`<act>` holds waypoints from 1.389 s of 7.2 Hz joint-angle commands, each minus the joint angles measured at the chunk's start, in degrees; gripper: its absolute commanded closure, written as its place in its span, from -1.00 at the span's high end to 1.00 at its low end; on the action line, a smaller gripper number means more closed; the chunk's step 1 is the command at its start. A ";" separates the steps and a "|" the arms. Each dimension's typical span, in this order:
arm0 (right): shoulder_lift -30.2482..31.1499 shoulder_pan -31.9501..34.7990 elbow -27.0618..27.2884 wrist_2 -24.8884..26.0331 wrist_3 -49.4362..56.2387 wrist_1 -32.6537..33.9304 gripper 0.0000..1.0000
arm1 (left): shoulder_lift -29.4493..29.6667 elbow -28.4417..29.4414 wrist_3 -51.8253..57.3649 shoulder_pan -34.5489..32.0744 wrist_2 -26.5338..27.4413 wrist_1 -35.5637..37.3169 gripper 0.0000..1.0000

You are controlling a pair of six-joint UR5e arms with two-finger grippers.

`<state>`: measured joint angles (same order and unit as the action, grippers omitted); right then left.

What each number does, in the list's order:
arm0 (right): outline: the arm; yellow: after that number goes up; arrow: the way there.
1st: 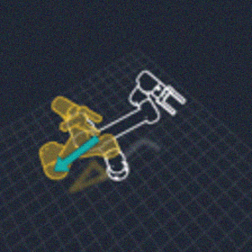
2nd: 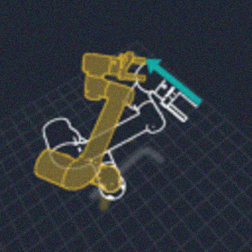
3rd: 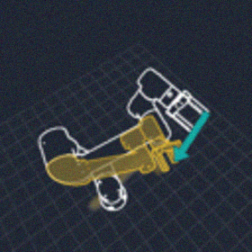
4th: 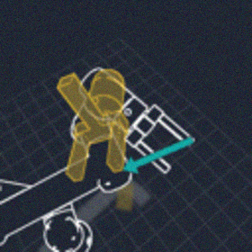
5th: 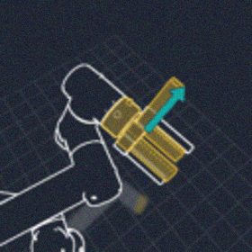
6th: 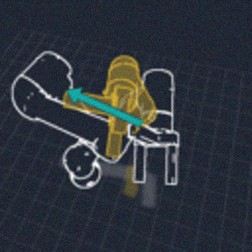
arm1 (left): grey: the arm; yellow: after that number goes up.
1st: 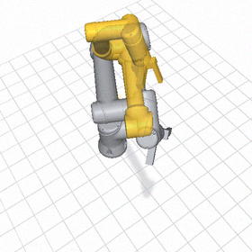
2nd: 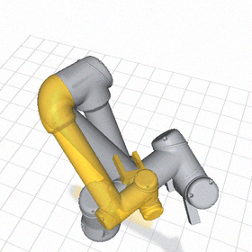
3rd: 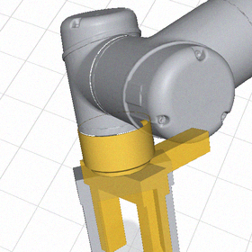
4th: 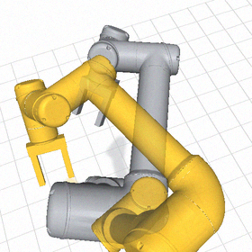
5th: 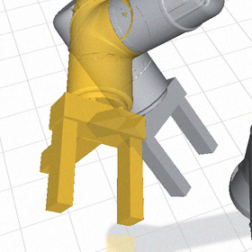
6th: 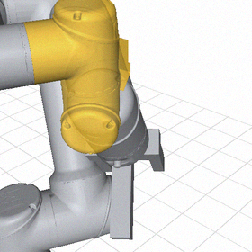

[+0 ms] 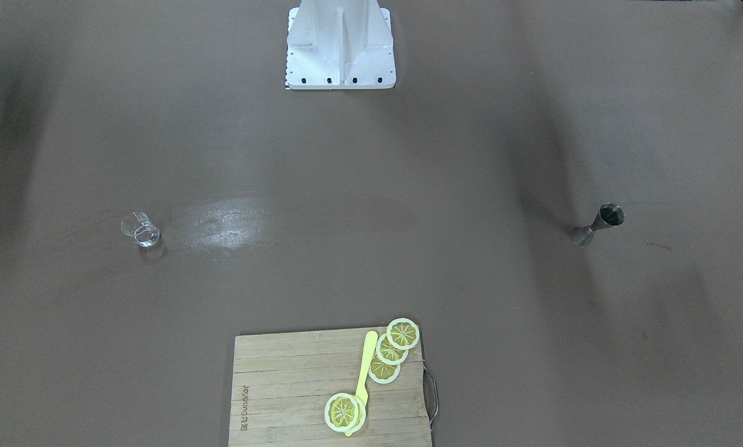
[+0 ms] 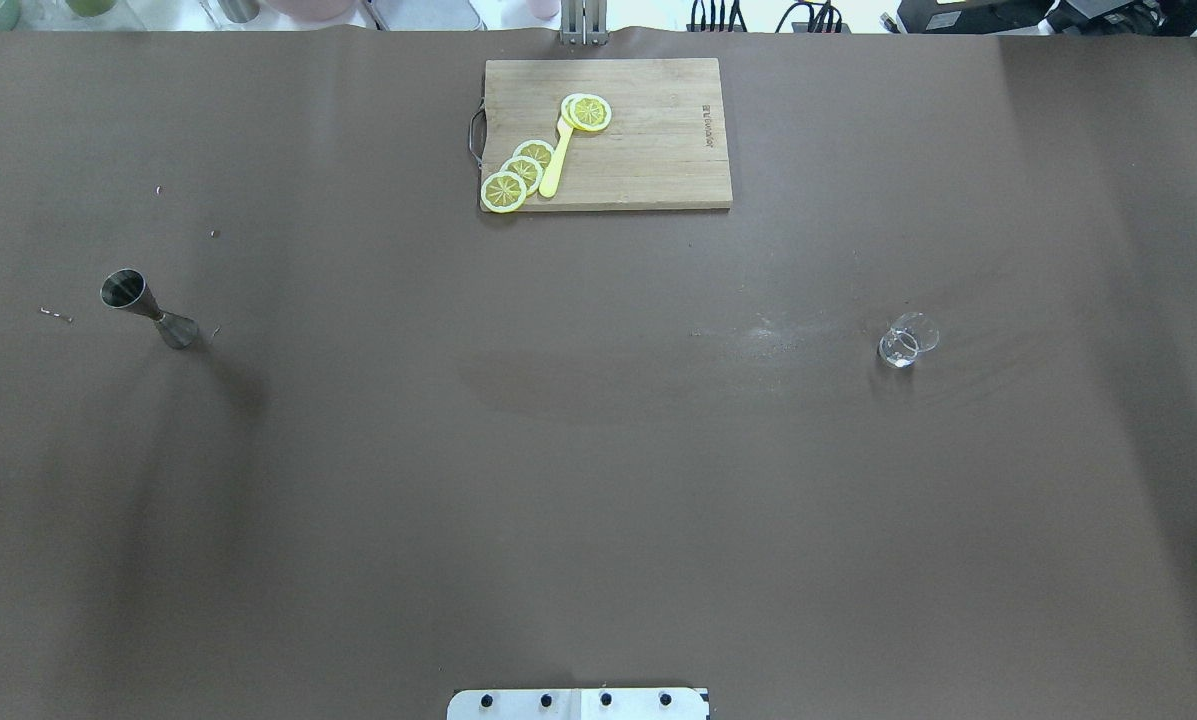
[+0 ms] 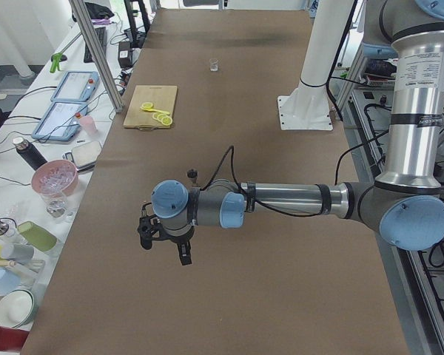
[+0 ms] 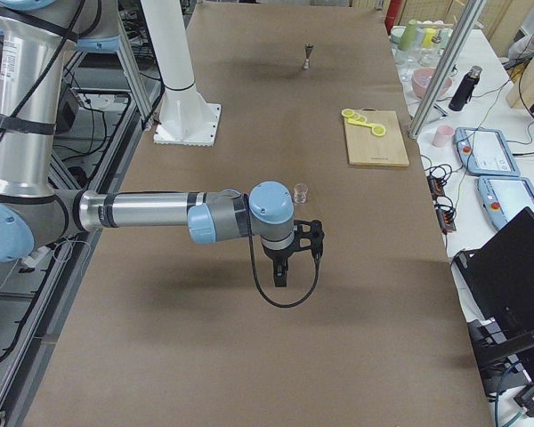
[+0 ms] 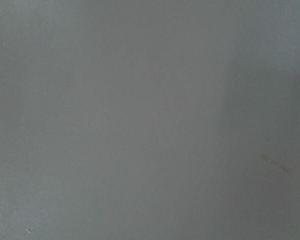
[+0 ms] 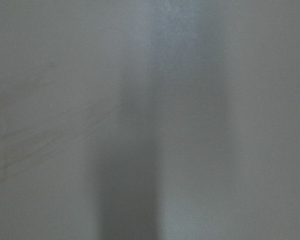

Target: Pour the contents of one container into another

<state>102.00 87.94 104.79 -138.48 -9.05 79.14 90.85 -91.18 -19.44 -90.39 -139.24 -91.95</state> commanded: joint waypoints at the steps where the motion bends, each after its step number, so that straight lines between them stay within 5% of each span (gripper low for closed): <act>1: -0.31 -1.27 -3.96 -2.40 -0.09 -7.74 1.00 | -0.50 -7.66 -17.29 3.26 -0.24 1.06 0.98; 3: -0.23 -3.64 -4.33 -2.41 5.41 -11.96 0.98 | -0.33 -14.35 -32.78 10.73 -0.24 1.16 0.98; 6: -0.14 -9.35 -0.93 0.83 8.62 -15.68 0.98 | 0.99 -19.99 -35.49 16.99 -2.96 0.98 0.98; 8: -0.14 -13.39 -0.29 3.55 8.18 -23.99 0.98 | 1.69 -21.22 -35.58 17.61 -2.88 0.37 0.98; 10: -0.14 -17.52 -0.47 5.58 -3.26 -33.38 0.99 | 1.43 -23.59 -37.84 21.72 -1.83 -0.25 0.97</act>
<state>101.87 73.21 104.40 -134.26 -5.17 52.39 92.39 -113.17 -55.63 -71.06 -141.60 -91.96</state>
